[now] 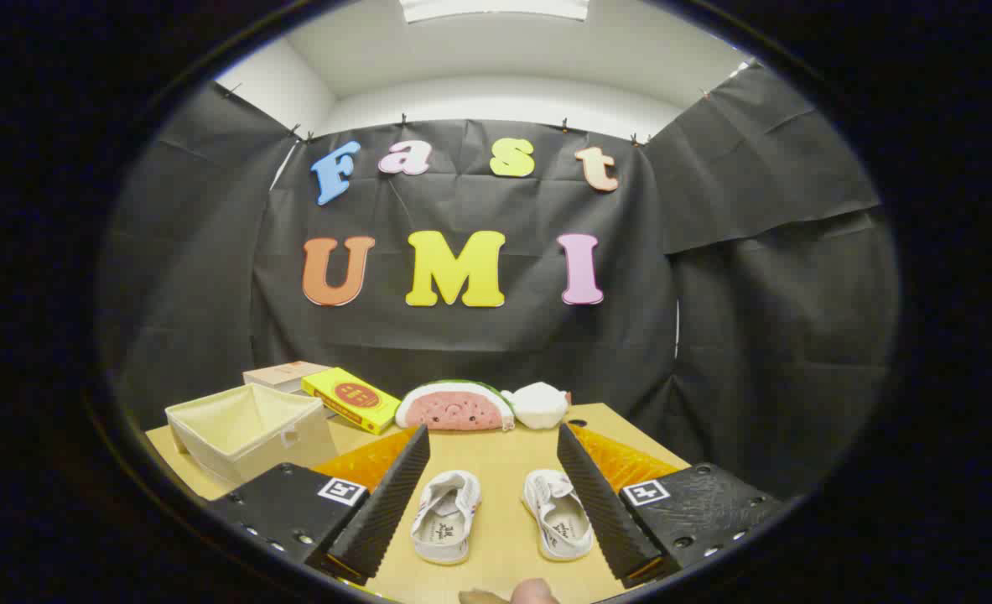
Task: Open the storage box then place both shoes into the box .Put the left shoe in first, then the right shoe, with the right side of both shoes facing outward in a uniform manner.
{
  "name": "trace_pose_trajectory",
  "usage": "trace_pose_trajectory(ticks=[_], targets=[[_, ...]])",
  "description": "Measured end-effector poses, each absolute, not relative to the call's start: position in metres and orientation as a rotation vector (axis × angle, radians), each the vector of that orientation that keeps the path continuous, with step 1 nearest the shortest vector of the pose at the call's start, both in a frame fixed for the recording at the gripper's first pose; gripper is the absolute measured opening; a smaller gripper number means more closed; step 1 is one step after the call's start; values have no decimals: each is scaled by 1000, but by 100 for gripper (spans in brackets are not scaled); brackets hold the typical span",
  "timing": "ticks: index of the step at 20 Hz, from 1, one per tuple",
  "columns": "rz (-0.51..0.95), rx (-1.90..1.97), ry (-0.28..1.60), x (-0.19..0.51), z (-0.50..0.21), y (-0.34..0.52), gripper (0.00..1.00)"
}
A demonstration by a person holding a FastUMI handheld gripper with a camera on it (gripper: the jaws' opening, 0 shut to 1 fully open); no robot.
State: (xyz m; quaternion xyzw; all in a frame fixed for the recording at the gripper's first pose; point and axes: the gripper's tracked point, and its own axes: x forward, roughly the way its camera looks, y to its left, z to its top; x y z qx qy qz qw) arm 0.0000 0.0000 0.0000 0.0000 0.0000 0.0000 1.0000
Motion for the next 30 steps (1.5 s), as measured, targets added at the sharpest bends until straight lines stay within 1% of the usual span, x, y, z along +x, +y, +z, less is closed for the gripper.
trace_pose_trajectory(ticks=[2,6,11,21,24,30], targets=[[-20,-13,-15,-3,2,-4,95],[-15,-20,-18,-5,2,0,95],[37,-14,43,2,-10,12,95],[67,-37,144,18,-32,17,95],[90,-32,197,24,-47,22,95],[141,-61,366,42,-91,30,95]])
